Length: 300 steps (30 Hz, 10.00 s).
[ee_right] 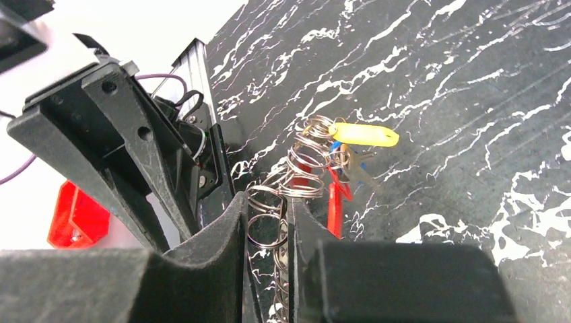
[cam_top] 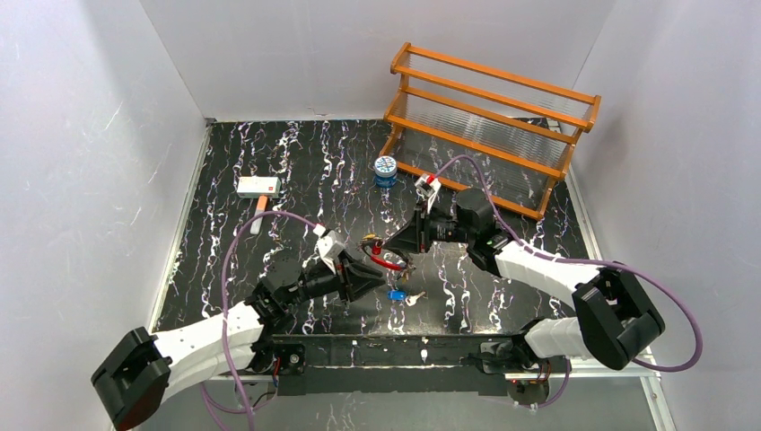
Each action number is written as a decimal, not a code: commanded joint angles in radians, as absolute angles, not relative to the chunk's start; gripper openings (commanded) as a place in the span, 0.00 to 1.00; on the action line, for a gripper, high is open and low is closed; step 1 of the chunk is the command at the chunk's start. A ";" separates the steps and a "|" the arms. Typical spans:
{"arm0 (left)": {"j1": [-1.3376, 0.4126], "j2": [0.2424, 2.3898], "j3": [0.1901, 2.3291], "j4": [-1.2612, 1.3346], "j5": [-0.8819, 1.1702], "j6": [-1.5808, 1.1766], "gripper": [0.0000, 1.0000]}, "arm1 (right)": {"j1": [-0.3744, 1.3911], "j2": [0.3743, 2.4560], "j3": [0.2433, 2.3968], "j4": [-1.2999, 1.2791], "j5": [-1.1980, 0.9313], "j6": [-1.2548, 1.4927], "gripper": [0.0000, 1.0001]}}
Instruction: Put the keys on the keyring
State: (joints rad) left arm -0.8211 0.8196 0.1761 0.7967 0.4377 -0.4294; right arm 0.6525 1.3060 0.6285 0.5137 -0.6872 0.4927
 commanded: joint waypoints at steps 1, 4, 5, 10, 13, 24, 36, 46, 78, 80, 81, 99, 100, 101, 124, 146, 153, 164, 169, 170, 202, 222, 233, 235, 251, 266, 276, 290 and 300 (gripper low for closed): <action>-0.854 0.870 0.178 0.898 0.343 -0.400 0.25 | 0.634 1.310 0.678 0.525 -0.667 0.566 0.01; -0.866 0.908 0.185 0.929 0.316 -0.392 0.32 | 0.632 1.324 0.687 0.514 -0.669 0.614 0.01; -0.869 0.923 0.188 0.935 0.300 -0.390 0.34 | 0.633 1.331 0.692 0.502 -0.666 0.630 0.01; -0.874 0.989 0.191 0.963 0.219 -0.400 0.32 | 0.628 1.372 0.695 0.459 -0.630 0.717 0.01; -0.874 1.031 0.193 0.980 0.175 -0.401 0.30 | 0.620 1.401 0.678 0.449 -0.602 0.747 0.01; -0.874 1.244 0.273 1.006 0.100 -0.369 0.18 | 0.493 1.553 0.593 0.589 -0.655 0.895 0.01; -0.875 1.412 0.333 1.095 0.232 -0.211 0.30 | 0.463 1.583 0.585 0.563 -0.734 0.914 0.01; -0.876 1.462 0.188 1.392 0.419 0.056 0.48 | 0.456 1.535 0.596 0.518 -0.829 0.900 0.01; -0.910 1.621 0.210 1.788 0.287 0.039 0.40 | 0.456 1.506 0.607 0.502 -0.891 0.923 0.01; -0.911 1.608 0.208 1.788 0.270 0.035 0.40 | 0.456 1.506 0.607 0.506 -0.894 0.922 0.01; -0.912 1.602 0.203 1.788 0.246 0.033 0.40 | 0.456 1.506 0.607 0.508 -0.895 0.923 0.01; -0.914 1.575 0.177 1.788 0.100 -0.104 0.25 | 0.456 1.503 0.613 0.513 -0.901 0.930 0.01; -0.913 1.573 0.173 1.789 0.102 -0.115 0.25 | 0.456 1.503 0.614 0.512 -0.901 0.930 0.01; -0.913 1.571 0.170 1.788 0.106 -0.129 0.25 | 0.455 1.503 0.616 0.513 -0.902 0.930 0.01; -0.966 1.637 0.248 1.788 0.021 -0.398 0.26 | 0.455 1.508 0.621 0.520 -0.908 0.934 0.01; -0.966 1.626 0.252 1.789 -0.075 -0.362 0.05 | 0.456 1.500 0.617 0.529 -0.916 0.940 0.01; -0.966 1.601 0.242 1.788 -0.007 -0.353 0.00 | 0.456 1.499 0.615 0.532 -0.913 0.939 0.01; -0.966 1.546 0.195 1.788 0.014 -0.339 0.02 | 0.455 1.495 0.617 0.543 -0.915 0.946 0.01; -0.966 1.553 0.186 1.789 -0.057 -0.347 0.25 | 0.456 1.490 0.615 0.545 -0.916 0.945 0.01; -0.966 1.555 0.184 1.788 -0.062 -0.349 0.27 | 0.455 1.488 0.615 0.545 -0.917 0.946 0.01; -0.966 1.672 0.293 1.788 -0.095 -0.334 0.00 | 0.456 1.480 0.608 0.558 -0.933 0.948 0.01; -0.966 1.554 0.173 1.788 0.161 -0.032 0.21 | 0.455 1.468 0.616 0.589 -0.951 1.004 0.01; -0.974 1.554 0.235 1.788 0.223 0.113 0.21 | 0.455 1.470 0.621 0.594 -0.957 1.014 0.01; -0.974 1.563 0.243 1.788 0.206 0.122 0.21 | 0.455 1.468 0.620 0.594 -0.958 1.014 0.01; -0.976 1.583 0.261 1.789 0.045 0.121 0.22 | 0.455 1.473 0.619 0.599 -0.957 1.017 0.01; -0.976 1.588 0.299 1.788 0.078 0.108 0.21 | 0.455 1.479 0.616 0.611 -0.960 1.022 0.01; -0.976 1.562 0.303 1.789 0.087 0.104 0.15 | 0.456 1.479 0.614 0.616 -0.960 1.025 0.01; -0.976 1.519 0.253 1.787 0.059 0.091 0.13 | 0.455 1.477 0.614 0.624 -0.958 1.032 0.01; -0.976 1.538 0.269 1.788 0.063 0.083 0.15 | 0.456 1.476 0.613 0.630 -0.959 1.038 0.01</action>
